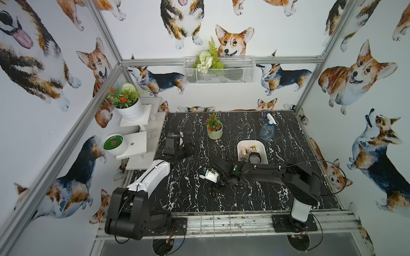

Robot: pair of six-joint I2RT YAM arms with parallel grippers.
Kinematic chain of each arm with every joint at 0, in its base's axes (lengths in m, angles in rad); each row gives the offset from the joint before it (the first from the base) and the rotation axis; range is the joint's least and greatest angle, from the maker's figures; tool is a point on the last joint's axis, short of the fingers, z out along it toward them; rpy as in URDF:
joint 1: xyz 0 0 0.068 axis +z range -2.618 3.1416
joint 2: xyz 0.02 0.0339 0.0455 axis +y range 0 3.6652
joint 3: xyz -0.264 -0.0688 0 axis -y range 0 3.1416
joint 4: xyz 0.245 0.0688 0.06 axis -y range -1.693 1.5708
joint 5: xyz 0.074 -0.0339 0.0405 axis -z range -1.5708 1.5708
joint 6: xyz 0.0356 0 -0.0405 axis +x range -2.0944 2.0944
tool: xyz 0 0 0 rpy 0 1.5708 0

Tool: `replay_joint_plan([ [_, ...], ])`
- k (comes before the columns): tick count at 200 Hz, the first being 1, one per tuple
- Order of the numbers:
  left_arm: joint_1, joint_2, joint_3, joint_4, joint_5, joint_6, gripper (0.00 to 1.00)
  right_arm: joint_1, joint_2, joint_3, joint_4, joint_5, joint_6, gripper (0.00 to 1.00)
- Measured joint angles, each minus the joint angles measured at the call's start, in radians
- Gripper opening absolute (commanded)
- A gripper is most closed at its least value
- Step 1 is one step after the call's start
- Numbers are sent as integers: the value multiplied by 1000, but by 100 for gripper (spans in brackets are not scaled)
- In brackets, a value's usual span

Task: Put the watch into the storage box
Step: Pick up the watch at the center of the board.

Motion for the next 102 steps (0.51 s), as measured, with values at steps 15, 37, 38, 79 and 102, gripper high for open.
replay_joint_plan([
  [15, 1, -1, 0, 1, 0, 0, 50, 1, 11, 2, 0, 3, -6, 37],
  [37, 3, -1, 0, 1, 0, 0, 50, 4, 24, 3, 0, 7, -7, 27],
  [38, 3, -1, 0, 1, 0, 0, 50, 4, 24, 3, 0, 7, -7, 26],
  [79, 6, -1, 0, 0, 0, 0, 50, 6, 27, 5, 1, 7, -7, 11],
  [102, 6, -1, 0, 0, 1, 0, 50, 6, 12, 2, 5, 7, -6, 5],
])
